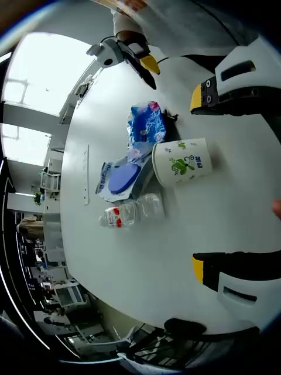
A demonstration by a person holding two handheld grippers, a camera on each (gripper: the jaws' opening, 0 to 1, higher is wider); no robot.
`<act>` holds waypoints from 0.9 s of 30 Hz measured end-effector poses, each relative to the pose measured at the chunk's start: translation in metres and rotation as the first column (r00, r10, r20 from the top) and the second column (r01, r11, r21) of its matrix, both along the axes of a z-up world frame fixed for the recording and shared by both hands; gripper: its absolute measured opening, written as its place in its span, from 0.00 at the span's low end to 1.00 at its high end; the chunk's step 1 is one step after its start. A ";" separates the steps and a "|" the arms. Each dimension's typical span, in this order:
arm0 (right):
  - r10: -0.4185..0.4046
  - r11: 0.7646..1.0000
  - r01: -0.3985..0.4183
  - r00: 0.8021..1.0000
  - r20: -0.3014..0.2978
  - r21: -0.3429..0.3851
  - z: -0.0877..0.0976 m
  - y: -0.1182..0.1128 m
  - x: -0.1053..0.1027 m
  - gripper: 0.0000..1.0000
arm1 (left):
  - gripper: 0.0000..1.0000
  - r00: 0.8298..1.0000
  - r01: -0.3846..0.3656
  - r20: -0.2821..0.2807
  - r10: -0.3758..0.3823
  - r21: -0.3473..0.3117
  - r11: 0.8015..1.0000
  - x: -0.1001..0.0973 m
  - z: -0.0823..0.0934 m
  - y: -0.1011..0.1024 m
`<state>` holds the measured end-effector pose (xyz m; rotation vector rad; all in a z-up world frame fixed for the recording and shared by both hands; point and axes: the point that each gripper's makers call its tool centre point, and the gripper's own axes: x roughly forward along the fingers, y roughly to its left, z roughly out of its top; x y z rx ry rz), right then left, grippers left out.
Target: Arrange the tabletop items into an orderly group along one side of the table until the central work area is clear of visible clutter.
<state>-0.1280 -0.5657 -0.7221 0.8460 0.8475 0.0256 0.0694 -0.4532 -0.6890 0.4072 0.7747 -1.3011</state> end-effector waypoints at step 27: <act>-0.016 1.000 0.016 1.000 0.003 -0.005 0.001 -0.006 -0.001 0.52 | 1.00 1.000 -0.003 0.003 0.003 -0.011 1.000 -0.003 0.002 0.000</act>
